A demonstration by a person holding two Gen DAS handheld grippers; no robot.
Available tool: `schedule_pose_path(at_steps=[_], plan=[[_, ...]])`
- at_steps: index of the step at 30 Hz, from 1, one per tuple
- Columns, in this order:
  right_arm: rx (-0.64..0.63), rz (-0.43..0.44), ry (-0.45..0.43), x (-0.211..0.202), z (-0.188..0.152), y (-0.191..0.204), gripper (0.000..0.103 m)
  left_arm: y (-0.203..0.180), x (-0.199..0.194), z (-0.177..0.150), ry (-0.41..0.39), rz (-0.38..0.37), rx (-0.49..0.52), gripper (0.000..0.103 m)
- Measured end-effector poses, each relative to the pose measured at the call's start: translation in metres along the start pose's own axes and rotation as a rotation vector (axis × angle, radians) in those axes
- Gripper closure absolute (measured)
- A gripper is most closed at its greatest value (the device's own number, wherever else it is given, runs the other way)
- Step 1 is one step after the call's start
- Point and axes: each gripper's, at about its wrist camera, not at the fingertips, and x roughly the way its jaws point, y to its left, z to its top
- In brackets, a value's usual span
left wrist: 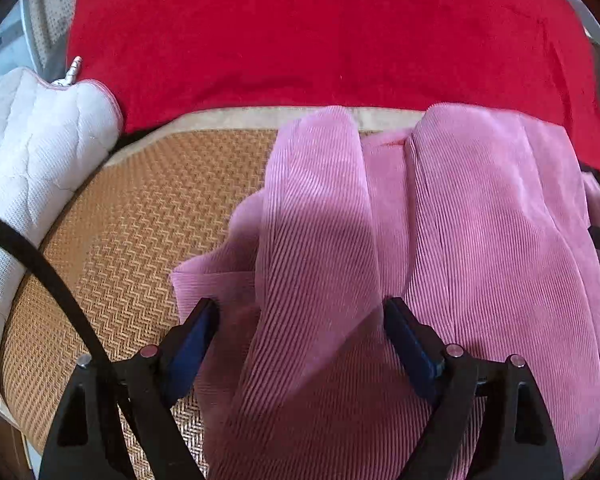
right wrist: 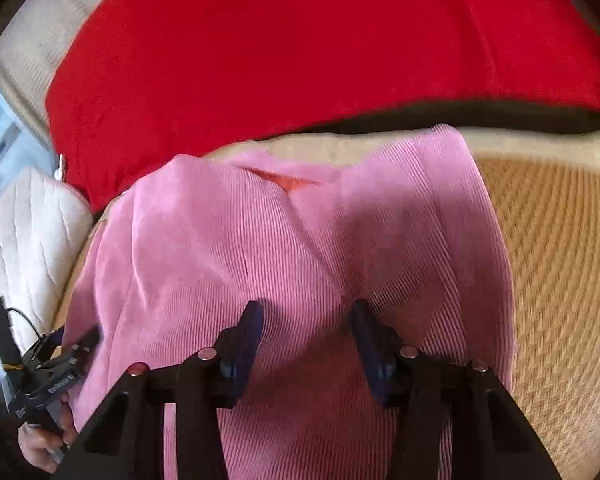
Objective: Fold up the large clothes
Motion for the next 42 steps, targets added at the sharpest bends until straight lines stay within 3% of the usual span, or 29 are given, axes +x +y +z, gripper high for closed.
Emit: schedule_pose_path(at_steps=[6, 9, 12, 15, 20, 24, 29, 33, 37, 42], plan=[[0.004, 0.082, -0.08, -0.014, 0.016, 0.009, 0.051, -0.011, 0.007, 0.0, -0.028, 0.044, 0.053, 0.017], [-0.011, 0.079, -0.054, 0.006, 0.026, 0.016, 0.051, -0.014, 0.007, -0.002, -0.045, 0.056, 0.068, 0.017], [0.046, 0.063, 0.056, 0.042, 0.029, 0.005, 0.048, -0.013, 0.003, -0.003, -0.056, 0.06, 0.07, 0.017], [0.107, 0.103, 0.039, 0.048, 0.031, -0.005, 0.048, -0.015, 0.001, -0.005, -0.065, 0.059, 0.07, 0.016], [0.069, 0.067, 0.012, 0.053, 0.03, 0.002, 0.047, -0.012, 0.004, -0.008, -0.059, 0.067, 0.026, 0.009], [0.08, 0.075, -0.006, 0.04, 0.026, 0.002, 0.046, -0.007, 0.007, -0.009, -0.031, 0.07, -0.047, 0.005], [0.048, 0.076, -0.067, 0.002, 0.013, 0.009, 0.046, 0.006, 0.001, 0.0, 0.094, 0.019, -0.072, 0.005], [-0.012, 0.082, -0.134, -0.041, -0.003, 0.022, 0.046, 0.007, -0.04, -0.01, -0.022, 0.145, -0.03, 0.005], [-0.021, 0.075, -0.129, -0.063, -0.021, 0.023, 0.047, 0.003, -0.061, -0.035, -0.027, 0.211, -0.014, 0.005], [-0.02, 0.029, -0.121, -0.087, -0.07, 0.002, 0.047, -0.006, -0.065, -0.071, 0.015, 0.225, -0.043, 0.005]])
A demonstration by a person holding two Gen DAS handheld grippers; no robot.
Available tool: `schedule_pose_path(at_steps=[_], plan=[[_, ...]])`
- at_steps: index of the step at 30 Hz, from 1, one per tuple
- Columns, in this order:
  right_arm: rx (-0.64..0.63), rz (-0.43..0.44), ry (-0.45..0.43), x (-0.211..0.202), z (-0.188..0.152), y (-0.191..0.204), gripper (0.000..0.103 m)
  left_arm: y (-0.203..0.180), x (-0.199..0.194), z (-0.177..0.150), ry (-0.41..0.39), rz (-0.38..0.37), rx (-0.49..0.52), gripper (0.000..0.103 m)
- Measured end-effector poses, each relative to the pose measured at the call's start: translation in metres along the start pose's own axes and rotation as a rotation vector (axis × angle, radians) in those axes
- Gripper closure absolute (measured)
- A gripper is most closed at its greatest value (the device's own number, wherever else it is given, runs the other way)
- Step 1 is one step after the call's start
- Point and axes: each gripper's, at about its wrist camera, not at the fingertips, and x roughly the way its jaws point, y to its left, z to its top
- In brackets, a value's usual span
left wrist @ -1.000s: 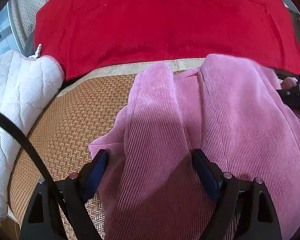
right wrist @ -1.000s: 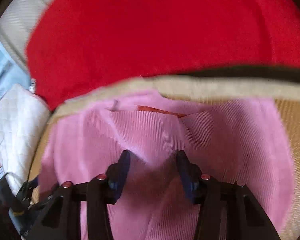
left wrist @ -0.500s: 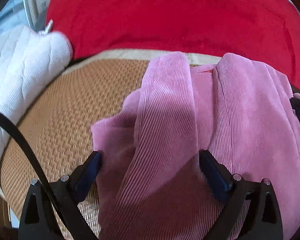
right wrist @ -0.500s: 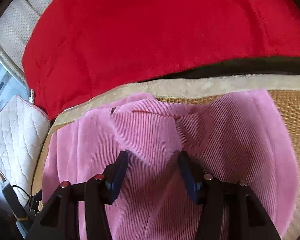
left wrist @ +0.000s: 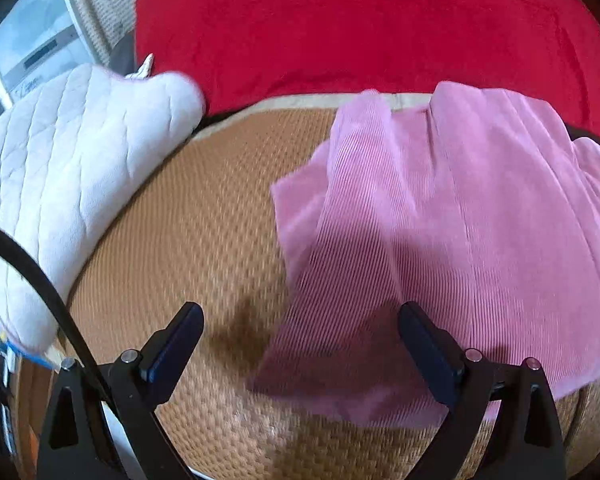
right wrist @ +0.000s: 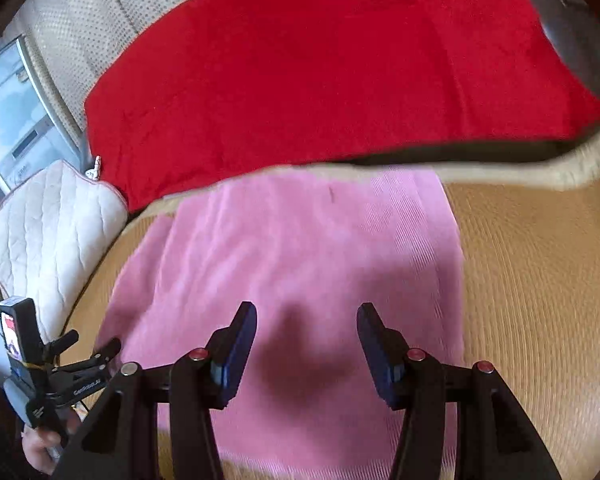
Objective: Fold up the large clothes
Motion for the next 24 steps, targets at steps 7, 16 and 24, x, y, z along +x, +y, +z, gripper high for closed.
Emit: schedule_pose_path(at_steps=[7, 16, 24], plan=[[-0.008, -0.042, 0.1, 0.02, -0.022, -0.011, 0.047, 0.017, 0.023, 0.0, 0.099, -0.112, -0.1, 0.0], [-0.069, 0.14, 0.017, 0.014, -0.018, 0.026, 0.047, 0.052, 0.011, 0.0, 0.033, -0.114, -0.253, 0.0], [-0.07, 0.123, 0.066, 0.042, -0.014, 0.041, 0.047, 0.075, -0.017, -0.028, -0.048, -0.203, -0.357, 0.0]])
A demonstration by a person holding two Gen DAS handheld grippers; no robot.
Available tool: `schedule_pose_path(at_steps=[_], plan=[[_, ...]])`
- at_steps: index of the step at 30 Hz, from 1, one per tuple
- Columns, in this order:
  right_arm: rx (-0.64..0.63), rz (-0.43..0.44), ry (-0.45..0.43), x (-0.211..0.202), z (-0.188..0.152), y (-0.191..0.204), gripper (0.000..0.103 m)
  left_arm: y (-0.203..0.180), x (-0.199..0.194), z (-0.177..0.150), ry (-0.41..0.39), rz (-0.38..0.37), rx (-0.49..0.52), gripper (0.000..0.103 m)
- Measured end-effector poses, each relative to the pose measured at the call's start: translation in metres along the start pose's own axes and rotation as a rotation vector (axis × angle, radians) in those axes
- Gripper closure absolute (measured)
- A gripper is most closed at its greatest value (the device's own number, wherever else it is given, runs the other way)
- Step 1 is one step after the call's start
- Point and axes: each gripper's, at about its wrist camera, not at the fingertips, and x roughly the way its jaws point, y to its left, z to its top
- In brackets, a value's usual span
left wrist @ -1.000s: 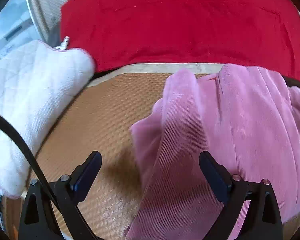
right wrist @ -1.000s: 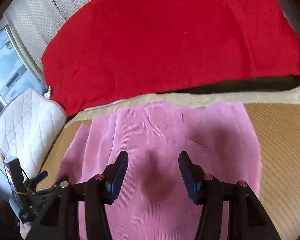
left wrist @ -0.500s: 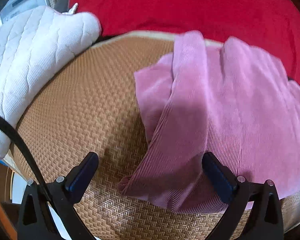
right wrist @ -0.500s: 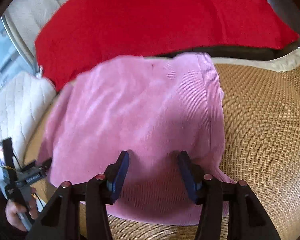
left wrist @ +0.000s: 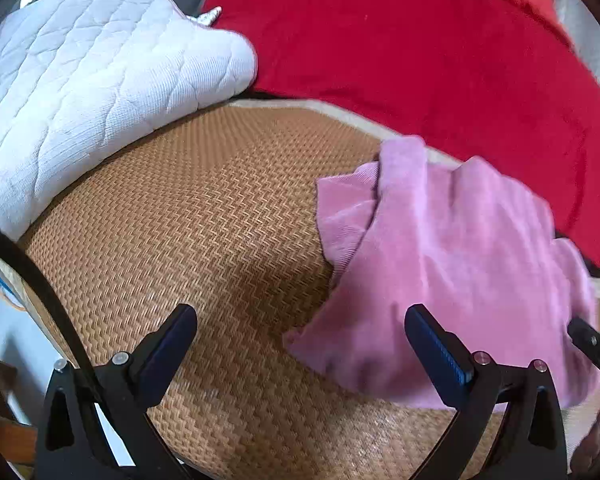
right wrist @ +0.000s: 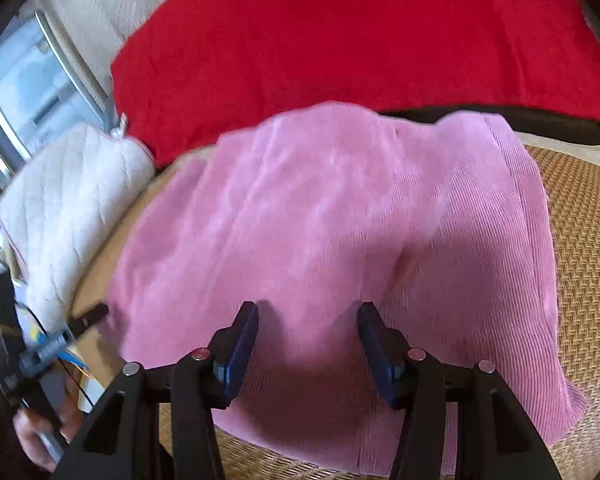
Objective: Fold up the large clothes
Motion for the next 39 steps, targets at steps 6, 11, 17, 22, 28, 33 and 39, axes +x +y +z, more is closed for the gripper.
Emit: schedule_pose_path(at_steps=[6, 11, 17, 22, 28, 33, 39], plan=[[-0.078, 0.105, -0.08, -0.014, 0.007, 0.028, 0.064, -0.002, -0.016, -0.021, 0.0, -0.075, 0.004, 0.0], [-0.091, 0.026, 0.041, 0.025, 0.0, 0.037, 0.065, -0.025, 0.013, -0.023, 0.058, 0.058, 0.111, 0.0], [-0.076, 0.045, -0.02, 0.004, 0.003, 0.037, 0.066, -0.042, 0.017, -0.029, 0.014, 0.167, 0.221, 0.0], [-0.149, -0.034, -0.08, -0.011, -0.001, 0.036, 0.066, -0.05, 0.009, -0.029, -0.026, 0.177, 0.248, 0.0], [-0.215, -0.185, -0.037, 0.006, -0.013, 0.036, 0.063, -0.059, 0.016, -0.031, 0.017, 0.106, 0.234, 0.0], [-0.244, -0.223, -0.05, 0.005, -0.015, 0.039, 0.061, -0.038, 0.044, -0.037, 0.129, 0.002, 0.07, 0.0], [-0.279, -0.26, -0.07, 0.007, -0.016, 0.044, 0.06, -0.053, 0.044, -0.042, 0.085, 0.053, 0.159, 0.0]])
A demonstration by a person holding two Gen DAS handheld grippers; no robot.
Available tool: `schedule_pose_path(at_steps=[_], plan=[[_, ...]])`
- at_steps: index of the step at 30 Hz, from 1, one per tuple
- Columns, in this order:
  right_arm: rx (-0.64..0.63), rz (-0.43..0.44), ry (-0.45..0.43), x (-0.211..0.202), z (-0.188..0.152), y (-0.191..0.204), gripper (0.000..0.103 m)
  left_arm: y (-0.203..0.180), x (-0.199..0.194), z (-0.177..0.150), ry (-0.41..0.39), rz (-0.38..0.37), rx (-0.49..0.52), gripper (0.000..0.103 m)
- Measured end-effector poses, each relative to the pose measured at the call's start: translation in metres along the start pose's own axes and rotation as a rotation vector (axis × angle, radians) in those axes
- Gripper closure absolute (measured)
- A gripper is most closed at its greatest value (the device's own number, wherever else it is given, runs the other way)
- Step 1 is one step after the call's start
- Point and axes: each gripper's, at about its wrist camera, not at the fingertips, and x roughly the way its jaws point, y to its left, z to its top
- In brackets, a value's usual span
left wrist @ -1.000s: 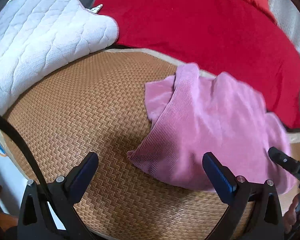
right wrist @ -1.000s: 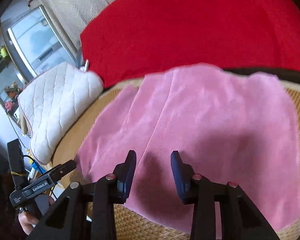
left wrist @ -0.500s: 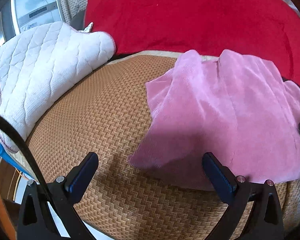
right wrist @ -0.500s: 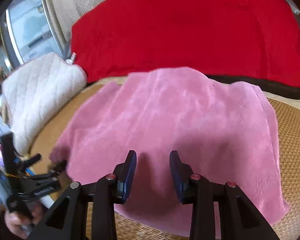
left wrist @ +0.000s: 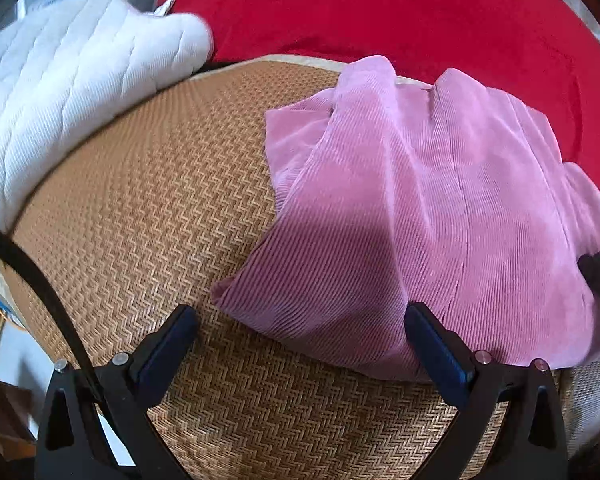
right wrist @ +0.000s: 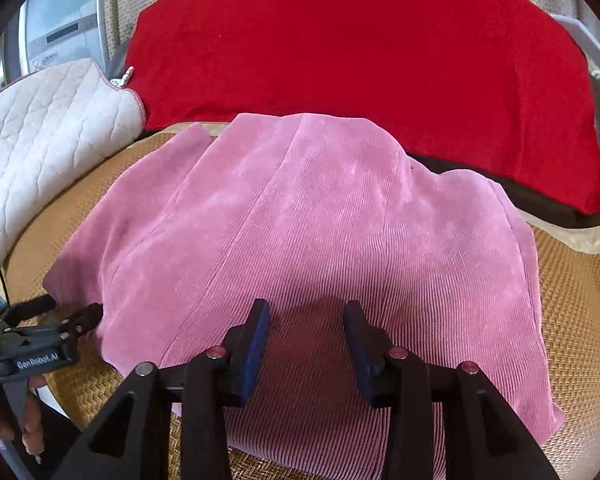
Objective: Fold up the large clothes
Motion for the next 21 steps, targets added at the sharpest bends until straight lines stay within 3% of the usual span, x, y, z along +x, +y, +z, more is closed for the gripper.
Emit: schedule_pose_path(at_steps=[5, 16, 21], plan=[[-0.008, -0.007, -0.005, -0.001, 0.0, 0.0, 0.06, 0.006, 0.007, 0.001, 0.032, -0.028, -0.049, 0.0], [-0.03, -0.018, -0.013, -0.002, -0.002, 0.003, 0.06, 0.011, 0.0, -0.004, 0.011, -0.04, -0.06, 0.0], [-0.047, -0.033, -0.02, -0.003, -0.003, 0.007, 0.06, 0.008, -0.033, 0.001, -0.157, 0.024, -0.026, 0.0]])
